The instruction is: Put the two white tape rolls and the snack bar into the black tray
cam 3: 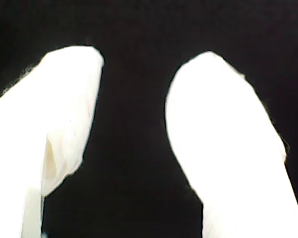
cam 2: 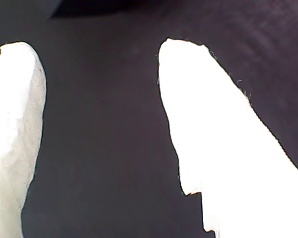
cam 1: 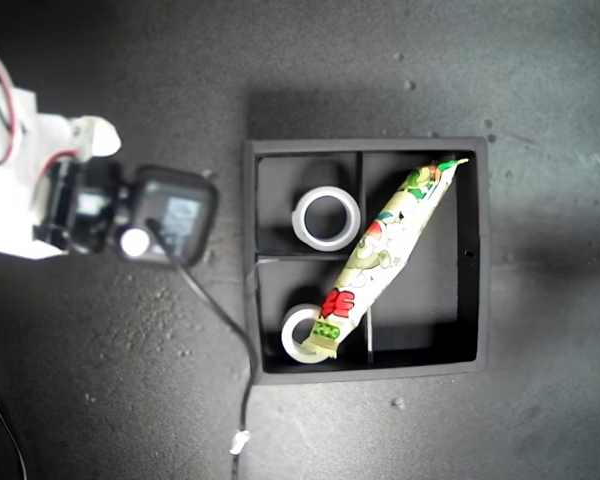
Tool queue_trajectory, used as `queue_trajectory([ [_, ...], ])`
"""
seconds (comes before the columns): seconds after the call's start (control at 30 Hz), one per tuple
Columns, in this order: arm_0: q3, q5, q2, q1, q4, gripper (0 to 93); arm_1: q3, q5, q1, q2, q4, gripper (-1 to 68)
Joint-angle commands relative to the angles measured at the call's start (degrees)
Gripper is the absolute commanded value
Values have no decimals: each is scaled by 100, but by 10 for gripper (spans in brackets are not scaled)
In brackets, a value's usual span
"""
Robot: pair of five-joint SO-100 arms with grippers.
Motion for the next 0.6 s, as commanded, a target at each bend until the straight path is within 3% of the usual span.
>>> queue_trajectory([
  [0.0, 1556, -35, 1143, -35, -923, 86, 387, 2065, 1055, -35, 334, 152],
  [0.13, 1978, 167, 1081, -79, -1274, 85, 1002, 2725, 1336, 26, 396, 126],
  [0.23, 2531, 343, 1116, -70, -1837, 59, 1723, 2707, 1239, 721, -88, 0],
  [0.33, 2795, 492, 1055, -26, -2092, 12, 2426, 2742, 1301, 2030, 114, -2],
  [0.57, 3586, 677, 1345, 53, -2681, 1, 2997, 2689, 1178, 2039, 62, -3],
])
